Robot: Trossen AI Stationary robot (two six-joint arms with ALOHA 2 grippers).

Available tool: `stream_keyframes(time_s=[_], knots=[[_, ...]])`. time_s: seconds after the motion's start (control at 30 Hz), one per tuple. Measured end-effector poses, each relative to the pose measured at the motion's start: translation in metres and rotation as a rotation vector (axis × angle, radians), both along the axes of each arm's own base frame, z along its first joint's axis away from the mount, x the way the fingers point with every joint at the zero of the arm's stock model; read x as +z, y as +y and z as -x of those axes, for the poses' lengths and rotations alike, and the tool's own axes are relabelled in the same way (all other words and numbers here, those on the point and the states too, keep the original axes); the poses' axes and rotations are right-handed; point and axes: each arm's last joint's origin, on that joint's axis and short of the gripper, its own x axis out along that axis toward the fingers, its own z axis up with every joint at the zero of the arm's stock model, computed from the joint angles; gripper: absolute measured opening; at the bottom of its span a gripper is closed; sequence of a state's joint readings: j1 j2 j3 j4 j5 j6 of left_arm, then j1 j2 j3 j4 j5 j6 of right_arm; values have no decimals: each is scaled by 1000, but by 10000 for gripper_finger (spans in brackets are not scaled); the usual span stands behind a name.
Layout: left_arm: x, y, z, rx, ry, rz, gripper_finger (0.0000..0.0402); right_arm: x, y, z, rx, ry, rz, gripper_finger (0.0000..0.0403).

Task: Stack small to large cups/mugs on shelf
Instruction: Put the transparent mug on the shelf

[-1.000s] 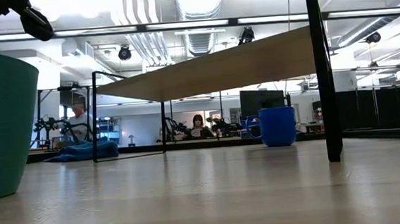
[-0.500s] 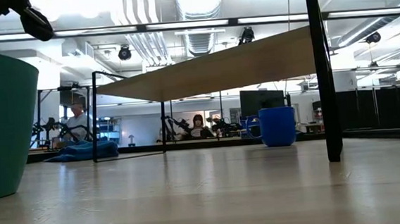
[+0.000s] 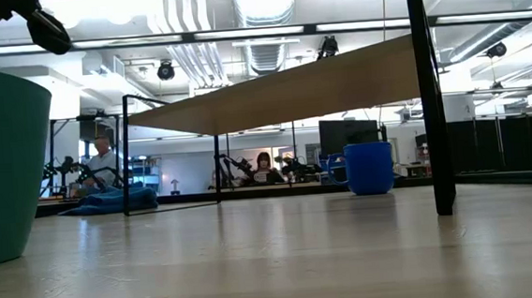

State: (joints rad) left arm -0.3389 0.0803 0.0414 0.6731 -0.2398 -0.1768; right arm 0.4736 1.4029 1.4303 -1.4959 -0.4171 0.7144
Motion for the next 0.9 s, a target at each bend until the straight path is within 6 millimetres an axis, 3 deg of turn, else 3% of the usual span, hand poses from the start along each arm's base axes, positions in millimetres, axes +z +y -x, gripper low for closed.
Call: stream_keyframes(time_s=[0.37, 0.9], knots=[[0, 0, 0, 0, 1, 0, 15, 0, 1, -1, 19, -22, -10, 39], [0, 0, 0, 0, 2, -1, 15, 2, 5, -5, 30, -48, -88, 117]])
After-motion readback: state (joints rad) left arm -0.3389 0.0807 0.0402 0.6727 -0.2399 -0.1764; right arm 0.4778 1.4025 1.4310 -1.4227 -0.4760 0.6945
